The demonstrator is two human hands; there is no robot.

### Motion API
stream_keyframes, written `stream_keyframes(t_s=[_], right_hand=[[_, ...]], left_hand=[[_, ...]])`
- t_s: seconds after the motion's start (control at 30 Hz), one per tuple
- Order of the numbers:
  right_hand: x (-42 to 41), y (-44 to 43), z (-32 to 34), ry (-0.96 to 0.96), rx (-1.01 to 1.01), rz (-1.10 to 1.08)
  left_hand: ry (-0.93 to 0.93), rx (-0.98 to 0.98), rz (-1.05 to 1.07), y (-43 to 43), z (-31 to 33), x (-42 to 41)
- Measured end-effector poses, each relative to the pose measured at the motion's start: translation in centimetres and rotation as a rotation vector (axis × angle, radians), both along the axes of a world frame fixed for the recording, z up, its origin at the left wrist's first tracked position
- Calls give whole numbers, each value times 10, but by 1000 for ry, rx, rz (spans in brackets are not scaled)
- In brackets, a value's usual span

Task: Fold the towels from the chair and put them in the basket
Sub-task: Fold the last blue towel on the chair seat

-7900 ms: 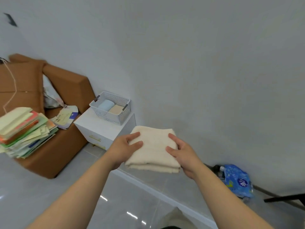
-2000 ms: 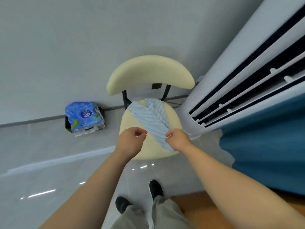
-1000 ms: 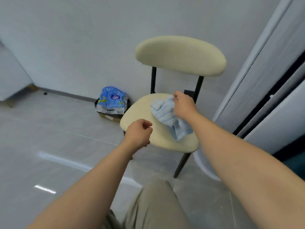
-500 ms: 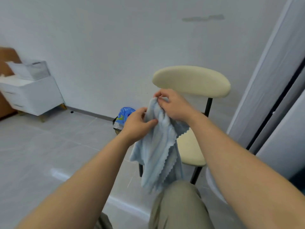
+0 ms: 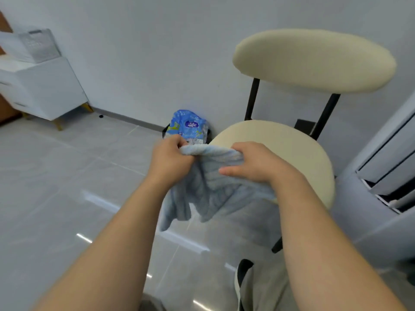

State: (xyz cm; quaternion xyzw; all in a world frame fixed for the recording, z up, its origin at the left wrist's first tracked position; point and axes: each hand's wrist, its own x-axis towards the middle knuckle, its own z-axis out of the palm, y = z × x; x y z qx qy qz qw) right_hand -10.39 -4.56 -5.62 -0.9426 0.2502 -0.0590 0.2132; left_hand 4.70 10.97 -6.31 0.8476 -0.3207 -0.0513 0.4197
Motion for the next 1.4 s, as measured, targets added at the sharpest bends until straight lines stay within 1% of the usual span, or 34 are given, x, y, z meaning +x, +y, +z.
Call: stream_keyframes(t_s=[0.03,0.13,0.2,0.27,0.33,0.4,0.47,0.5,0.53,0.57,0.6,0.63,0.67,0.7,0.73,0.83,0.93,1.03,1.17,1.3,1.4], right_hand=[[2,-1,-2,27,7,-8],[7,-4,-8,19,35,-69],[8,-4,-12,39,127,-49],[7,-4,-17,42,268,-16],[7,-2,-18,-49,475,-29],[9,3,-15,-202,726,-82],[12,7,-8,-349,924,-153],[14,8,-4,-406,992,-189],[15,9,0,-453,1047,-220],[15,9,2,-492,1091,-244],[15,10,4,-525,1129,-262],[15,10,6,-550,1161,-271],[14,10,7,-564,1187,-272],[12,10,8,-571,1206,-269],[11,11,10,-572,1220,-263],[6,9,12,-564,1210,-265],[4,5,11,-545,1179,-285],[3,2,10,-536,1151,-277],[1,-2,7,-518,1125,-265],[-1,-3,7,-471,1114,-222],[-2,-1,5,-411,1094,-136]], left_hand=[[-14,14,-14,-1,2,4],[-9,25,-61,1,2,12],[14,-11,-53,3,-2,13],[37,-51,-11,3,-6,12],[14,-76,45,1,-9,12],[-98,-67,81,-1,-13,9],[-188,-25,92,-4,-15,1],[-160,-17,79,-5,-15,-3],[-49,-24,40,-6,-12,-7],[134,-46,-43,-6,-8,-12],[356,-73,-170,-4,-4,-17],[536,-90,-302,-2,-2,-22],[621,-78,-398,-1,-1,-27],[630,-72,-445,-2,-3,-31],[609,-91,-448,-4,-4,-35],[524,-212,-311,-14,-8,-39],[510,-204,-249,-18,-10,-38],[558,-186,-245,-20,-9,-41],[673,-216,-232,-22,-7,-42],[779,-316,-216,-23,-4,-40],[723,-366,-153,-24,0,-37]])
